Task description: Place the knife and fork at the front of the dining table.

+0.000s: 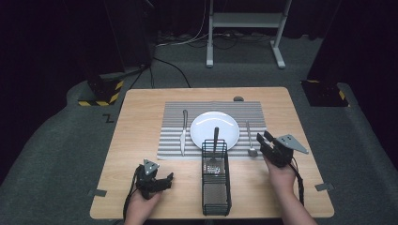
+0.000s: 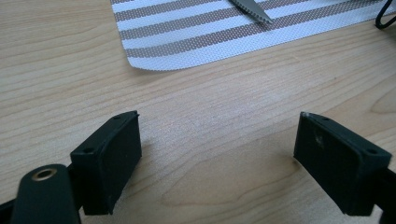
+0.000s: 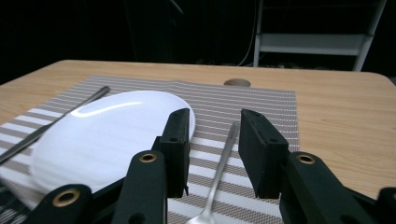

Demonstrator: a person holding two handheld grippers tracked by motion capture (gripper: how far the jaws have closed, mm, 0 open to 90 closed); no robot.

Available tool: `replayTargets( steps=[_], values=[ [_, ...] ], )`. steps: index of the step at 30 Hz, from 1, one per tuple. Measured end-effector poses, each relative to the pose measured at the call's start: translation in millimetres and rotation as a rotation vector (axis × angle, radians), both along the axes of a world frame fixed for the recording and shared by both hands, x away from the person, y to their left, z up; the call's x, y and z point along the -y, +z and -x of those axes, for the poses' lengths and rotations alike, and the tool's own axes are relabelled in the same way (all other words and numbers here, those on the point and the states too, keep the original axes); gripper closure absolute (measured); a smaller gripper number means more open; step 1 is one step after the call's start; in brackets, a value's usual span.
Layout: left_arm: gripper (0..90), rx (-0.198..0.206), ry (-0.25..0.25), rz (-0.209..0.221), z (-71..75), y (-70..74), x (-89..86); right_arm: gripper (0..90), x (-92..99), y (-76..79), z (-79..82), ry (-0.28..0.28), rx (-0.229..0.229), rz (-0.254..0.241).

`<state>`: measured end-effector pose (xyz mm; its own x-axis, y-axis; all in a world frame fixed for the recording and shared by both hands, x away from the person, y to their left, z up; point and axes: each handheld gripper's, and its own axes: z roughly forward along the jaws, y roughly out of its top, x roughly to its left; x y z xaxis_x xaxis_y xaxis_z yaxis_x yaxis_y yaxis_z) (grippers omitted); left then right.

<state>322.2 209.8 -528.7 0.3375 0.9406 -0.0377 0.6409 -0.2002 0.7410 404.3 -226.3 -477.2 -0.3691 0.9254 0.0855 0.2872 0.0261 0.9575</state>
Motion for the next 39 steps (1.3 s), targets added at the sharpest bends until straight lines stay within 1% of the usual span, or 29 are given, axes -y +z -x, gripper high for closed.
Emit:
replayTargets(
  steps=[4,6,9,13,15,17,18,21,24,27,29,34,37,39],
  values=[
    [14.8,0.002,0.006,-0.039,1.6,-0.3,3.5,63.2,-6.0,3.1,19.8,0.019,0.033,-0.007],
    [14.6,0.001,0.006,-0.034,1.4,-0.4,3.2,62.5,-11.1,6.9,29.9,0.031,0.055,-0.001],
    [14.5,-0.001,0.005,-0.033,1.4,-0.3,3.1,61.3,-18.1,13.4,41.0,0.054,0.084,0.004],
    [14.5,0.0,0.007,-0.037,1.6,-0.3,3.5,60.9,-27.5,25.0,55.9,0.085,0.128,-0.015],
    [14.5,0.001,0.007,-0.037,1.6,-0.4,3.5,60.9,-33.9,32.3,63.4,0.11,0.151,-0.028],
    [14.6,0.001,0.007,-0.037,1.6,-0.4,3.5,60.5,-37.6,36.4,66.8,0.125,0.166,-0.039],
    [14.6,0.001,0.007,-0.037,1.6,-0.4,3.5,60.7,-40.8,40.0,68.5,0.139,0.171,-0.054],
    [14.7,0.002,0.009,-0.037,1.8,-0.4,3.7,61.1,-49.1,48.9,70.3,0.17,0.182,-0.088],
    [14.7,0.002,0.009,-0.037,1.8,-0.4,3.7,59.8,-61.3,57.5,69.5,0.2,0.194,-0.096],
    [14.5,0.0,0.008,-0.035,1.7,-0.4,3.6,58.8,-75.7,65.5,65.5,0.227,0.205,-0.097],
    [14.4,0.0,0.007,-0.035,1.7,-0.4,3.6,58.5,-83.3,68.2,62.2,0.242,0.202,-0.096],
    [14.5,0.0,0.008,-0.035,1.8,-0.4,3.7,59.6,-102.1,72.5,56.8,0.278,0.224,-0.088],
    [14.5,0.0,0.008,-0.034,1.9,-0.4,3.7,59.5,-111.0,70.9,50.2,0.287,0.206,-0.08],
    [14.5,0.0,0.008,-0.034,1.8,-0.4,3.6,60.7,-115.0,67.9,42.0,0.298,0.176,-0.085]
  ],
)
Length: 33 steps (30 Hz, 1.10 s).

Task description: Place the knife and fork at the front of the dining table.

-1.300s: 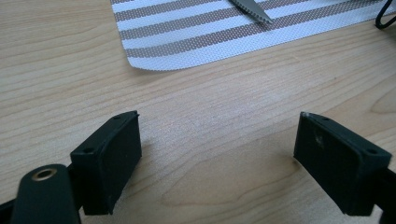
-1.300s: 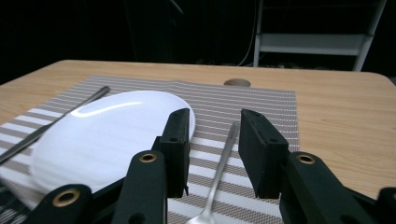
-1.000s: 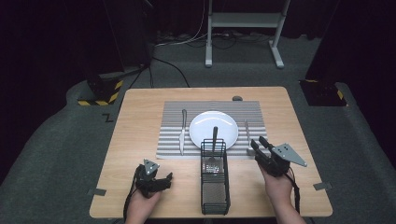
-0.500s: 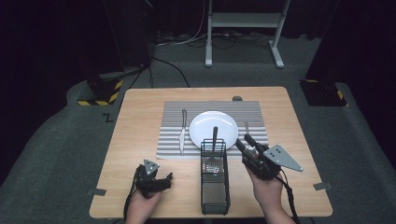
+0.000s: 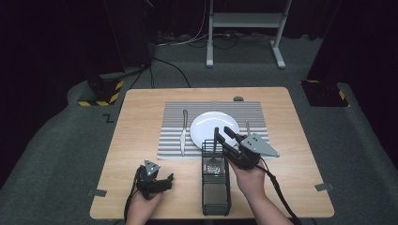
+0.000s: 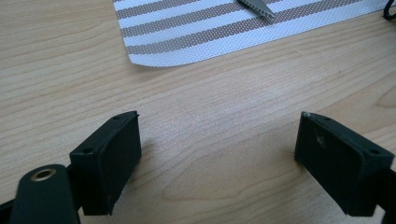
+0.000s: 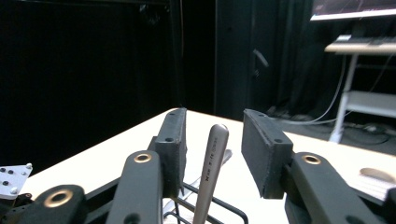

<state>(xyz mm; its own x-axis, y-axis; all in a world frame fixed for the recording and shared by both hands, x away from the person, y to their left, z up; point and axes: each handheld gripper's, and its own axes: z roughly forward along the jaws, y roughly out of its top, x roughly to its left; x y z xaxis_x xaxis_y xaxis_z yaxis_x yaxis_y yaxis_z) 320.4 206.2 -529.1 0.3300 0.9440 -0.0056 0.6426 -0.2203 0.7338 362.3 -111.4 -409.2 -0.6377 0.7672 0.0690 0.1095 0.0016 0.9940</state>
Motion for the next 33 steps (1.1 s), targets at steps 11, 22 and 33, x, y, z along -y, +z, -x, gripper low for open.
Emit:
replayTargets(
  steps=[11,22,33],
  values=[
    [13.4,-0.003,-0.008,0.001,-0.4,0.0,-0.3,74.1,-14.6,-15.7,-21.8,0.043,-0.098,0.009],
    [13.5,-0.002,-0.009,0.001,-0.4,0.0,-0.4,83.7,-17.4,-17.7,-19.5,0.069,-0.103,-0.009],
    [13.5,-0.003,-0.009,0.0,-0.4,0.0,-0.5,86.6,-13.0,-14.9,-4.2,0.124,-0.05,-0.018]
  ],
)
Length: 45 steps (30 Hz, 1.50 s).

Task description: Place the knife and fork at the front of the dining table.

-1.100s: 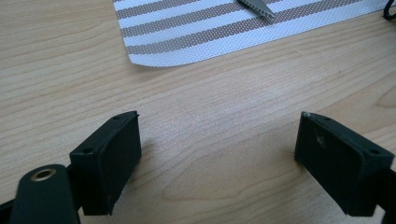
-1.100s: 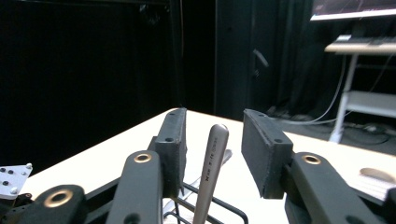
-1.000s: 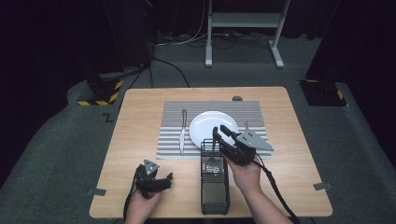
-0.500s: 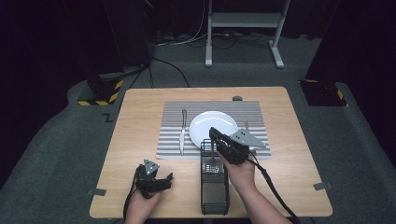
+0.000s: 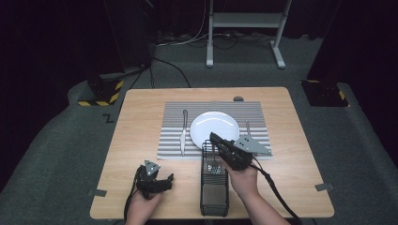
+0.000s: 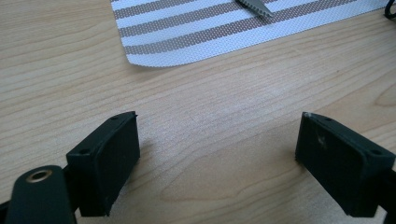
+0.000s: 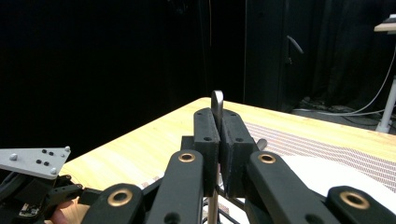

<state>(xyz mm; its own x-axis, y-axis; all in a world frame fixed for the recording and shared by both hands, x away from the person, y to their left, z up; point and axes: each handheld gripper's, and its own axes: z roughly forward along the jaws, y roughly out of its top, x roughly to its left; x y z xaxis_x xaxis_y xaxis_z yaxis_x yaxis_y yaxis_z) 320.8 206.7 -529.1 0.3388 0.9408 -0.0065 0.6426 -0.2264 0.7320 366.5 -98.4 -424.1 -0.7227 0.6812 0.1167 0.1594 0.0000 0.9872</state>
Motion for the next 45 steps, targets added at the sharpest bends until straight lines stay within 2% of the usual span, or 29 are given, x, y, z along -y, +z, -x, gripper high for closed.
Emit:
replayTargets(
  steps=[7,17,21,26,32,34,39,45],
  values=[
    [13.6,0.001,0.002,0.002,0.0,-0.1,0.1,87.1,5.6,-1.3,2.9,-0.006,0.024,-0.013],
    [13.7,0.001,0.002,0.002,0.0,-0.1,0.1,87.1,15.1,9.1,8.7,-0.021,0.064,-0.082],
    [13.7,0.001,0.001,0.001,0.0,-0.1,0.1,87.1,21.0,24.2,14.3,-0.02,0.095,-0.122],
    [13.7,0.001,0.001,0.001,0.0,-0.1,0.2,87.1,29.5,53.2,23.3,-0.02,0.146,-0.162],
    [13.6,0.001,0.001,0.001,0.0,-0.1,0.1,87.0,44.0,81.8,33.4,-0.046,0.207,-0.193],
    [13.6,0.001,0.001,0.001,0.0,0.0,0.1,87.0,49.3,88.4,34.1,-0.054,0.212,-0.207],
    [13.6,0.001,0.001,0.001,0.0,-0.1,0.2,87.0,64.5,95.8,34.4,-0.098,0.238,-0.187],
    [13.6,0.0,0.001,0.001,0.0,-0.1,0.2,87.0,92.1,84.5,28.7,-0.174,0.227,-0.143]
  ],
)
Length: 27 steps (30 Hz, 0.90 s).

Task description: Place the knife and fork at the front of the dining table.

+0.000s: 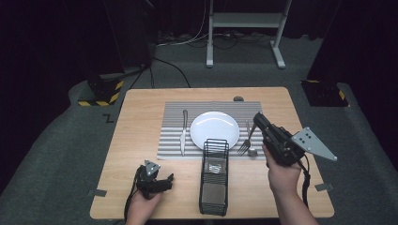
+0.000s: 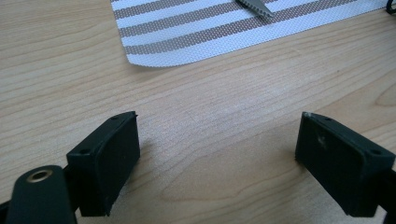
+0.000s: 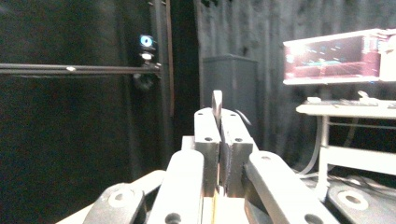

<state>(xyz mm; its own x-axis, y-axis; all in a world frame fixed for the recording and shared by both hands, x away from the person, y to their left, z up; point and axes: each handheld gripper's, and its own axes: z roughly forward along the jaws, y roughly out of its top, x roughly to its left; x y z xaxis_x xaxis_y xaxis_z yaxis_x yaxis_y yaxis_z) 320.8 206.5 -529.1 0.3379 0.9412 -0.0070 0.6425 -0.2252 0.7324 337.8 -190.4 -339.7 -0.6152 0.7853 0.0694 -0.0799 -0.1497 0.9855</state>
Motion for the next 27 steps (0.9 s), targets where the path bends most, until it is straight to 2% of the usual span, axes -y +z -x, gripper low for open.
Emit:
replayTargets(
  steps=[11,21,27],
  values=[
    [13.6,0.0,0.0,-0.002,0.0,0.0,0.1,87.0,43.8,-44.3,-12.5,-0.137,-0.059,0.04],
    [13.6,0.001,0.0,-0.002,0.1,0.0,0.1,87.1,72.5,-74.2,-31.6,-0.2,-0.139,0.073],
    [13.6,0.0,0.0,-0.001,0.0,0.0,0.0,87.0,77.5,-87.8,-52.1,-0.219,-0.183,0.091]
  ],
)
